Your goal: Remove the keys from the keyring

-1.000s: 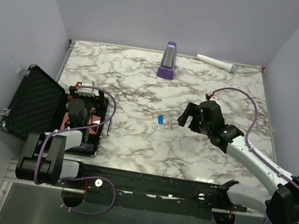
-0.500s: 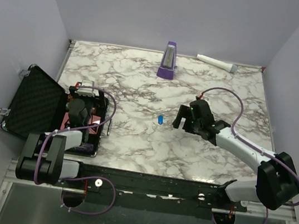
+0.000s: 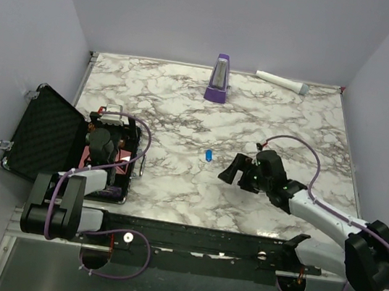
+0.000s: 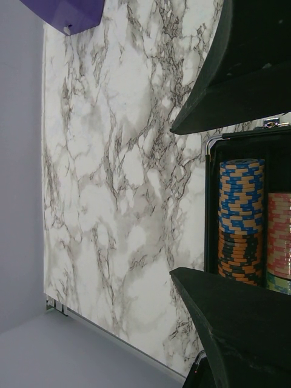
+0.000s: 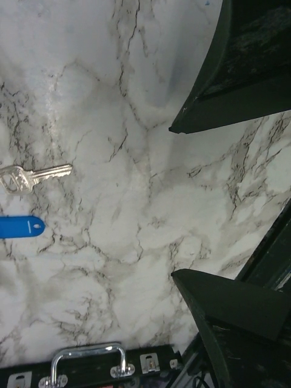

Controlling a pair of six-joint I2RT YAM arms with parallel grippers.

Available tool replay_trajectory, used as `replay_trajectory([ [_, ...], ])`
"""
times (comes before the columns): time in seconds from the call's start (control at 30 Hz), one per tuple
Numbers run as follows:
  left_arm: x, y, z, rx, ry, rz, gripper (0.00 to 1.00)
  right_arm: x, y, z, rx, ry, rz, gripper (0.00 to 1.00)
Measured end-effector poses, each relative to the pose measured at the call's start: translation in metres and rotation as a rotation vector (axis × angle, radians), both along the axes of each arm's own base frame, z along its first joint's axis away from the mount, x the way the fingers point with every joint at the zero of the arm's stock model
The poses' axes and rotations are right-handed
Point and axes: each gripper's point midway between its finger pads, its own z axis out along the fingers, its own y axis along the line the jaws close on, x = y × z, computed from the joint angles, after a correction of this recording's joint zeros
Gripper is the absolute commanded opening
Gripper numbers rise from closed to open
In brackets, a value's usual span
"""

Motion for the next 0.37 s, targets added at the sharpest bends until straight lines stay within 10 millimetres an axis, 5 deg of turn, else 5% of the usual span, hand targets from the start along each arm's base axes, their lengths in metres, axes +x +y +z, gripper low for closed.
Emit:
replay_trajectory([
  [0.37, 0.000, 0.000, 0.000, 0.000, 0.000, 0.000, 0.99, 0.004, 0.017, 0.021, 0.096, -0.057, 0.050, 1.00],
])
